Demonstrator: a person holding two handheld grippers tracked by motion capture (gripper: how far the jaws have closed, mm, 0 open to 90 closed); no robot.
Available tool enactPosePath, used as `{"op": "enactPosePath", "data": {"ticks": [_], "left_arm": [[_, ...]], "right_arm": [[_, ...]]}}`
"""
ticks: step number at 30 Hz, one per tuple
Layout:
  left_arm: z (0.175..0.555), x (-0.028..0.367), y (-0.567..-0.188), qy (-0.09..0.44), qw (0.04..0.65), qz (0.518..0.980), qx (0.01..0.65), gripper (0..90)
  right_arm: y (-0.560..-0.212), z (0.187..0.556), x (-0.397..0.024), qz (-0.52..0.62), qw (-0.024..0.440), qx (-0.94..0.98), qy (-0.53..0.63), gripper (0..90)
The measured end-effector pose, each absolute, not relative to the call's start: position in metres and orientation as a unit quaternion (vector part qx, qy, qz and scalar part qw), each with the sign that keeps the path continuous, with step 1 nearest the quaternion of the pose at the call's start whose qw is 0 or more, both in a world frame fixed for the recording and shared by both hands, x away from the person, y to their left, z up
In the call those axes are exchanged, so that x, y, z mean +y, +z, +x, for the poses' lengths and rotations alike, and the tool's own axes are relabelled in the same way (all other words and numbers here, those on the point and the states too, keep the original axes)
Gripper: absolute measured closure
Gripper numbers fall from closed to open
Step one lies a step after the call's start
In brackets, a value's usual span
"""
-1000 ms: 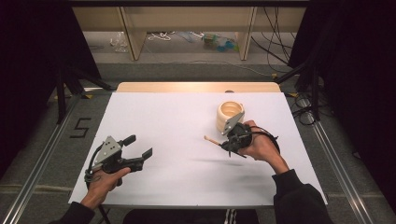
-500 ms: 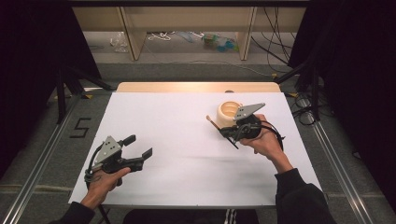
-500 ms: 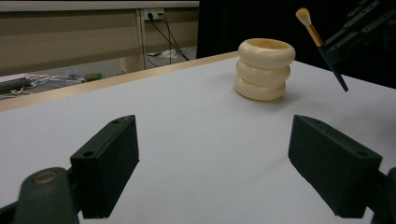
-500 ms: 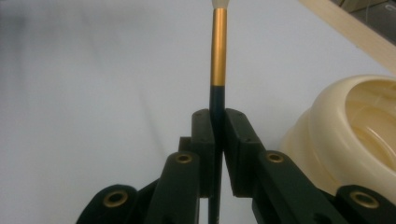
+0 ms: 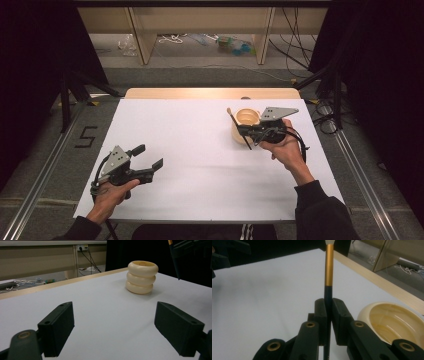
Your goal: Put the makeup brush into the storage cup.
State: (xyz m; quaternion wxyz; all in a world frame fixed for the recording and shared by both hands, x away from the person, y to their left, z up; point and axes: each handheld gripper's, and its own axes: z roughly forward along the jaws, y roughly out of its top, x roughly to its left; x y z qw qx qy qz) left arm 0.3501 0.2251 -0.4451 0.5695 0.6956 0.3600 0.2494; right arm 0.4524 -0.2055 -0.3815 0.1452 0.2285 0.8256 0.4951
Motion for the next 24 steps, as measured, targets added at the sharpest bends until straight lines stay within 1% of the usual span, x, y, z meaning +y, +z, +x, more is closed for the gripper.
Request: {"op": "enactPosePath", "data": {"ticks": [2,13,15,21,24], "left_arm": [[0.35,0.225,-0.4451,0.249,0.569,0.696,0.36,16.1],[0.3502,0.2251,-0.4453,0.25,0.569,0.696,0.36,16.0],[0.3504,0.2249,-0.4455,0.249,0.569,0.696,0.361,16.0],[0.3505,0.2251,-0.4456,0.249,0.568,0.696,0.361,16.0],[0.3505,0.2248,-0.4459,0.247,0.569,0.695,0.363,16.0]], "right_arm": [[-0.3807,0.4528,-0.2057,0.226,0.153,0.82,0.503,83.2],[-0.3768,0.4519,-0.2084,0.24,0.162,0.799,0.527,83.1],[-0.3768,0.4535,-0.2085,0.24,0.172,0.793,0.533,83.2],[-0.3757,0.454,-0.2087,0.253,0.168,0.786,0.539,83.2],[-0.3752,0.4556,-0.2104,0.257,0.177,0.779,0.544,83.2]]}}
